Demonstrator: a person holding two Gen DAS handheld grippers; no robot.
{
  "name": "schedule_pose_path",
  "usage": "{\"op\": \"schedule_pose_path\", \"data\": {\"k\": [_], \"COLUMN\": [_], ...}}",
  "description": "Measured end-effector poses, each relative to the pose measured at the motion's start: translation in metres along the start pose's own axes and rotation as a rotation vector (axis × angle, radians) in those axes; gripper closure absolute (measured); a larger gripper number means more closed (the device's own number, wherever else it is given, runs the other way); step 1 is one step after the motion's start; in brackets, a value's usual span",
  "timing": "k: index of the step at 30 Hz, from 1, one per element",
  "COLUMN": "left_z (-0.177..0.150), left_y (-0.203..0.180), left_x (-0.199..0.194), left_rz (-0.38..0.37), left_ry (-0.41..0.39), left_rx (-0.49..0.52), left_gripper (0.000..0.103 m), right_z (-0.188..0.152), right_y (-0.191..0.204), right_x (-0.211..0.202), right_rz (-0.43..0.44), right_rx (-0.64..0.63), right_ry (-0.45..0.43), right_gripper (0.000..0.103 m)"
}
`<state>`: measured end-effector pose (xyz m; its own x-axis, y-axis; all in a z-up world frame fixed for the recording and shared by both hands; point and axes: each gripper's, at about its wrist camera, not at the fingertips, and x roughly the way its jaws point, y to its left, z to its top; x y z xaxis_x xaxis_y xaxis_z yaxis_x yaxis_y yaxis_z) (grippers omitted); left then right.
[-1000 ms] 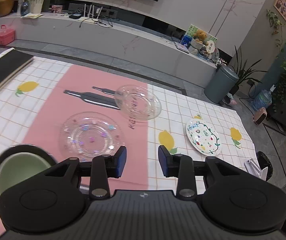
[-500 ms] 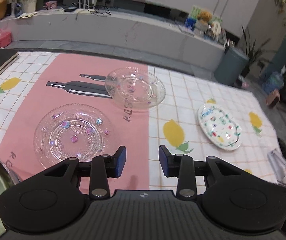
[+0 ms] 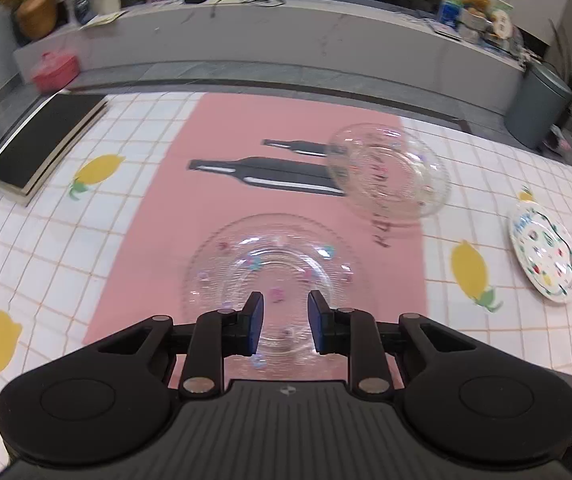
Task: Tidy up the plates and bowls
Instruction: 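Move both grippers over to the gem-studded glass plate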
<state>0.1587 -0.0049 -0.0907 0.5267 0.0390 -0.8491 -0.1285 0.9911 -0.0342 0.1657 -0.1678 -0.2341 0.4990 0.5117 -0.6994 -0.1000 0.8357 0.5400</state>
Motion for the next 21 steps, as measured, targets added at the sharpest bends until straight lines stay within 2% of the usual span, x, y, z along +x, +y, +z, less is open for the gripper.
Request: {"op": "schedule_pose_path", "data": {"k": [8, 10, 11, 18, 21], "left_z": [0.005, 0.006, 0.006, 0.006, 0.004], "left_y": [0.023, 0.027, 0.028, 0.035, 0.028], "left_x": [0.002, 0.002, 0.002, -0.005, -0.011], "left_rz": [0.002, -0.004, -0.004, -0.003, -0.029], "left_ry": [0.006, 0.005, 0.004, -0.009, -0.022], "left_rx": [-0.033, -0.041, -0.044, -0.055, -0.037], "left_gripper": [0.074, 0.074, 0.074, 0.074, 0.074], "right_z": [0.002, 0.002, 0.001, 0.0, -0.001], "right_y": [0.015, 0.017, 0.018, 0.017, 0.011], "right_x": [0.027, 0.031, 0.033, 0.024, 0.012], "right_rz": [0.01, 0.022, 0.026, -0.012, -0.047], "right_rx": [-0.011, -0.01, -0.005, -0.008, -0.015], "right_ry": [0.034, 0.04, 0.043, 0.037, 0.037], "right_gripper": [0.081, 0.093, 0.095, 0.098, 0.099]}}
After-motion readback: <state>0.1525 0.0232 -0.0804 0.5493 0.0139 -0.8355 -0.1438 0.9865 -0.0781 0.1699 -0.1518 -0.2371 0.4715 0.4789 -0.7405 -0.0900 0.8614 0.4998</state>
